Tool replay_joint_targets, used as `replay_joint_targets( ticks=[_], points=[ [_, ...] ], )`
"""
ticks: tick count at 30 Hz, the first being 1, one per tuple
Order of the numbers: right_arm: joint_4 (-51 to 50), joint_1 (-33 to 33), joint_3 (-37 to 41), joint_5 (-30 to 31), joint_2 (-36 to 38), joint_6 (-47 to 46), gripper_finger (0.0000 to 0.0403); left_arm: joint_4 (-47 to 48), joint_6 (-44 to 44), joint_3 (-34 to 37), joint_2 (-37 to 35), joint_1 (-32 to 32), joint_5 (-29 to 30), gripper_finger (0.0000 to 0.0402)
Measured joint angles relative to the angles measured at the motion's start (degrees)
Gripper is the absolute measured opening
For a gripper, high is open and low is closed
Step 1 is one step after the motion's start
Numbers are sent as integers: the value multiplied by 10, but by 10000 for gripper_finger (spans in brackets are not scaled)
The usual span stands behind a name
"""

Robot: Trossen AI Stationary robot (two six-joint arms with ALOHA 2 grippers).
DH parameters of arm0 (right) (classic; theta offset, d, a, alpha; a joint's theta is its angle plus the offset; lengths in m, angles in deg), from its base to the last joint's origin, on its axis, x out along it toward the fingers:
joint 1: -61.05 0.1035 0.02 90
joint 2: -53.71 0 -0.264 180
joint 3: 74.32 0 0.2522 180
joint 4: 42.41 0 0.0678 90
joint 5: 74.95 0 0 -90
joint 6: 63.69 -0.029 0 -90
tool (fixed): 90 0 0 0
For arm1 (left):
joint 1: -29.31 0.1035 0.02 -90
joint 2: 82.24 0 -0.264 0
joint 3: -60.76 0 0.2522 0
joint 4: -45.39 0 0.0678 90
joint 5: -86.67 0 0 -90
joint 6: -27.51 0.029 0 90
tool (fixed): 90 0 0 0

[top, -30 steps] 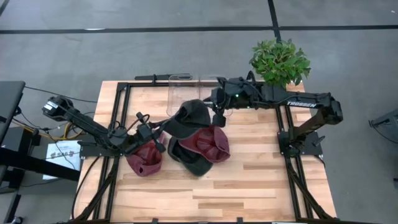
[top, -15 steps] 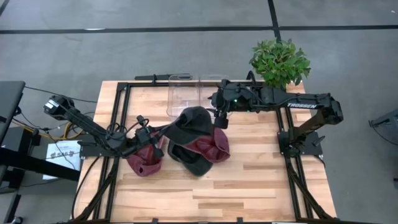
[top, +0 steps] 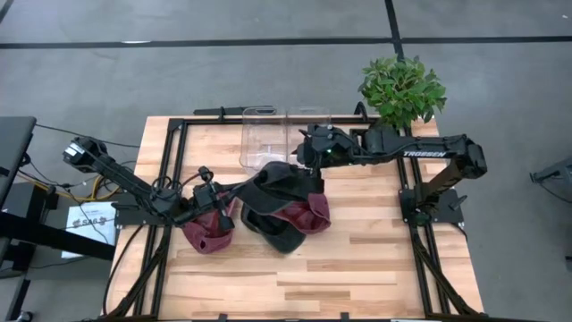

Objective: Pick & Place hat
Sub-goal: Put the right black cap into the right transparent bin

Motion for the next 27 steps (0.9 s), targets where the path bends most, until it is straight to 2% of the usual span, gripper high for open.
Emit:
replay_joint_targets(
  ticks=[7,16,18,27],
  points=[
    [-3,0,0,12,-7,19,199,3,-1,0,0,0,3,17],
    [1,0,0,190,6,19,171,6,-10,0,0,-2,7,17],
    [1,1,0,215,7,19,162,7,-11,0,0,-3,7,17],
    [-45,35,0,206,32,58,149,22,-11,0,0,-2,22,17]
  ],
)
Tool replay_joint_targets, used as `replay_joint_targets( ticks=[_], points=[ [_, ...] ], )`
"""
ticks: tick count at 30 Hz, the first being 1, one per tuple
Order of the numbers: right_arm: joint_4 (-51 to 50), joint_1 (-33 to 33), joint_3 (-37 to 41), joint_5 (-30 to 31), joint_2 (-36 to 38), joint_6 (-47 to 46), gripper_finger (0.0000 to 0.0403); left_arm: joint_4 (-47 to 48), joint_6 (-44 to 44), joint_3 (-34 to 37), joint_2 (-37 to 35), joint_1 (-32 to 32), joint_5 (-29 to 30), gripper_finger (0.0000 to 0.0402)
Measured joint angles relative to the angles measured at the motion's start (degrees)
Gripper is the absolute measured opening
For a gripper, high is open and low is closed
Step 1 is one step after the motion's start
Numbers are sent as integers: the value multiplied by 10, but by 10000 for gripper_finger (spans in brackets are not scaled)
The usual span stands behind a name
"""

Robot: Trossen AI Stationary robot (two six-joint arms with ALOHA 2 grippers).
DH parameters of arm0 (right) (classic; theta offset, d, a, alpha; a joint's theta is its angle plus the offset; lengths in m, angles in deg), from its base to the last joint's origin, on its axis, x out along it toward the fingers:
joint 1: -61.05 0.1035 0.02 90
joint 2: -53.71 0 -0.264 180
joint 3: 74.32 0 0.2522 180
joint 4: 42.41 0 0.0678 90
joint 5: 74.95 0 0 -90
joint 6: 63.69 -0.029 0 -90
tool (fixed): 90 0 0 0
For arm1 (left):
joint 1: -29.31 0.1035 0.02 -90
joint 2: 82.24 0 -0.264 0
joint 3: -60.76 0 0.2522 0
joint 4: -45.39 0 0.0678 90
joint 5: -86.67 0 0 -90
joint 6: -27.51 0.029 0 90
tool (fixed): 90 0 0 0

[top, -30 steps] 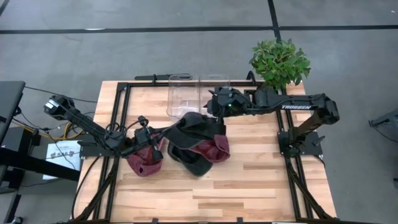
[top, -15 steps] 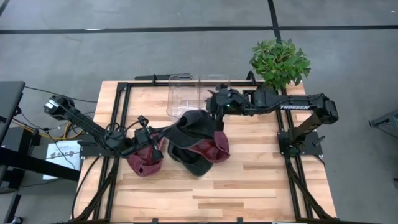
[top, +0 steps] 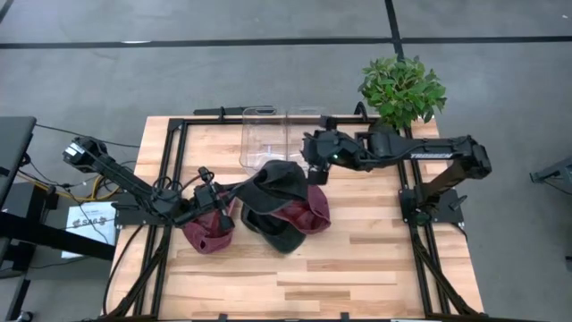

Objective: Pick & Place hat
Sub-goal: Put the right black cap into the right transparent bin

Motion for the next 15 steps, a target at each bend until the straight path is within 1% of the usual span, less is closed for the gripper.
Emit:
replay_joint_targets(
  ticks=[3,5,8,10,15],
  points=[
    [-11,22,0,-36,13,-5,162,0,0,0,0,0,3,17],
    [-10,37,0,-53,17,-45,175,0,0,0,0,0,4,17],
    [-11,57,0,-54,22,-95,199,0,0,0,0,0,3,17],
    [-10,66,0,-40,20,-108,215,-1,0,0,0,0,1,17],
    [-5,82,1,42,4,-118,250,-3,-4,0,0,0,-2,17]
  ],
)
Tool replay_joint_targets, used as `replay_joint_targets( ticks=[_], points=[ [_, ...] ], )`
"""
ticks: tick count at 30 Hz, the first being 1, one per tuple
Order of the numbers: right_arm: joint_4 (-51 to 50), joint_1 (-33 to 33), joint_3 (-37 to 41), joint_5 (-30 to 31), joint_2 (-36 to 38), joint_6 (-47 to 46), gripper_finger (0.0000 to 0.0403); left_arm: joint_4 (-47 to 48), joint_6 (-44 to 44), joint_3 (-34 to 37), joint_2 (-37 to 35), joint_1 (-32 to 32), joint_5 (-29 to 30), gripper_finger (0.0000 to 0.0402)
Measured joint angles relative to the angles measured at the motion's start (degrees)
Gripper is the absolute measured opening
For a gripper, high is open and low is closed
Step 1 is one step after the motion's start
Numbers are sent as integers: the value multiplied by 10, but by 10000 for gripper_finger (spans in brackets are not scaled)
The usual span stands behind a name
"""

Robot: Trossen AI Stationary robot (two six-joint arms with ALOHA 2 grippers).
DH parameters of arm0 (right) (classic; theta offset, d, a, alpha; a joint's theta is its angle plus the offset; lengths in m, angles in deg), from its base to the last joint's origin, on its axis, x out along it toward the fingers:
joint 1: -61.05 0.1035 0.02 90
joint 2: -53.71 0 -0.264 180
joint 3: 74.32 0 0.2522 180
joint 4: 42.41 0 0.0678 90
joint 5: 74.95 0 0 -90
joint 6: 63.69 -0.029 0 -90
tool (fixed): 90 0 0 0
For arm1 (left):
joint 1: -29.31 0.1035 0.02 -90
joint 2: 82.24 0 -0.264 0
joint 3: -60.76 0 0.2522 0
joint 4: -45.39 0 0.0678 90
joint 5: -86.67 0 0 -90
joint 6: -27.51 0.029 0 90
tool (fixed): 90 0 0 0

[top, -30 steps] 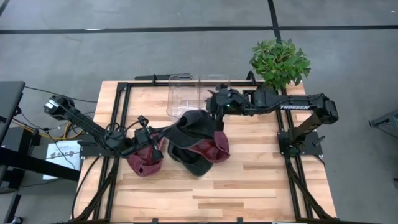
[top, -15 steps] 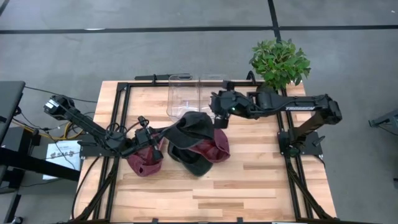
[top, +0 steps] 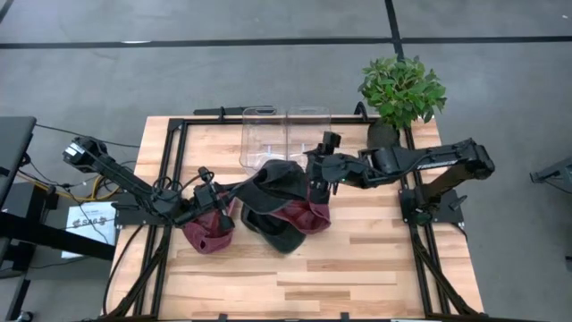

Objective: Pick & Place hat
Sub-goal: Put the right black cap into the right transparent bin

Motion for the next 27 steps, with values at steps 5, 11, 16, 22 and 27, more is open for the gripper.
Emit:
replay_joint_targets(
  ticks=[5,11,16,22,27],
  points=[
    [26,-3,0,0,-18,4,260,-4,-4,0,0,0,-3,17],
    [44,-11,-1,-8,-45,10,261,-7,-5,0,0,0,-7,17],
    [54,-20,-1,-12,-63,19,261,-10,-5,0,0,0,-7,17],
    [69,-31,-1,-23,-69,36,261,-11,-5,0,0,0,-15,17],
    [69,-46,-1,-25,-65,50,258,-11,-13,0,0,0,-19,17]
  ],
)
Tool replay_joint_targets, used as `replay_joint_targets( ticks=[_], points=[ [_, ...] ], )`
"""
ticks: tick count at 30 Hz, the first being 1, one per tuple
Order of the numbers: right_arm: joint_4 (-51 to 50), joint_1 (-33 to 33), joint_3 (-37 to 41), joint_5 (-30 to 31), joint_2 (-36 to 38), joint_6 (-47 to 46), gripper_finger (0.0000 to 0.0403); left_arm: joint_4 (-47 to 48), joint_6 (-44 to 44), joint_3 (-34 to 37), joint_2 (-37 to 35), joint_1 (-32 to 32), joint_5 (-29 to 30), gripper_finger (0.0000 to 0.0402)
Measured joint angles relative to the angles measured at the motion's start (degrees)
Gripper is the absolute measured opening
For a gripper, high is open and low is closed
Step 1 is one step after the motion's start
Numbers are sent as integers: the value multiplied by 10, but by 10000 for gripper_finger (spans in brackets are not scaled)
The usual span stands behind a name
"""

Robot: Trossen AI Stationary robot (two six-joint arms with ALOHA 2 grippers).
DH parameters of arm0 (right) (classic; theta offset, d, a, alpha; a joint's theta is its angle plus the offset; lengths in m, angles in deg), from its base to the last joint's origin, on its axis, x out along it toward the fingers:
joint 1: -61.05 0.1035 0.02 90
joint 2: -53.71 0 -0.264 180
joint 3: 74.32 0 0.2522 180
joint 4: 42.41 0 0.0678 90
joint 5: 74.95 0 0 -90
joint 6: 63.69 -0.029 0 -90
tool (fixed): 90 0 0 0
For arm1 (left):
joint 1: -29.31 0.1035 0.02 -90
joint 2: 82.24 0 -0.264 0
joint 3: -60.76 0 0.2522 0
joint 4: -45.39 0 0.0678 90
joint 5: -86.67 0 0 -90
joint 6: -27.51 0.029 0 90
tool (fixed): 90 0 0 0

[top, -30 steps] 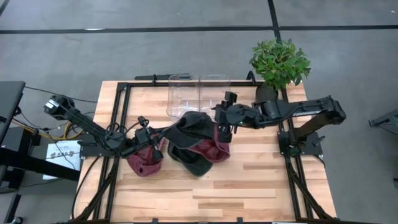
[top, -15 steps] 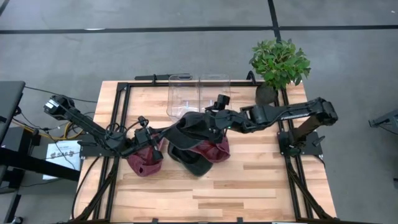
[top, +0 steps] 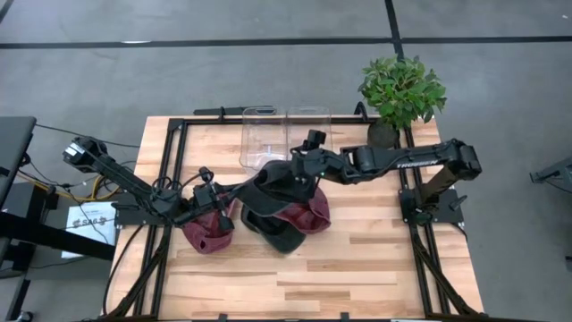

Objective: Pick & Place hat
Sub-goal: Put the right black cap into the right transparent bin

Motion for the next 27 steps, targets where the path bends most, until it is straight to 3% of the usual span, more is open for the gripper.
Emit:
replay_joint_targets(
  ticks=[8,18,23,27],
  points=[
    [0,-30,0,-90,0,10,210,3,-1,0,0,0,-9,17],
    [-1,-32,0,-106,0,27,84,10,0,0,0,0,-5,17],
    [-3,-32,0,-160,0,41,14,11,0,0,0,2,-5,17],
    [-3,-28,0,-177,0,44,8,11,-2,0,0,8,-5,19]
  ],
)
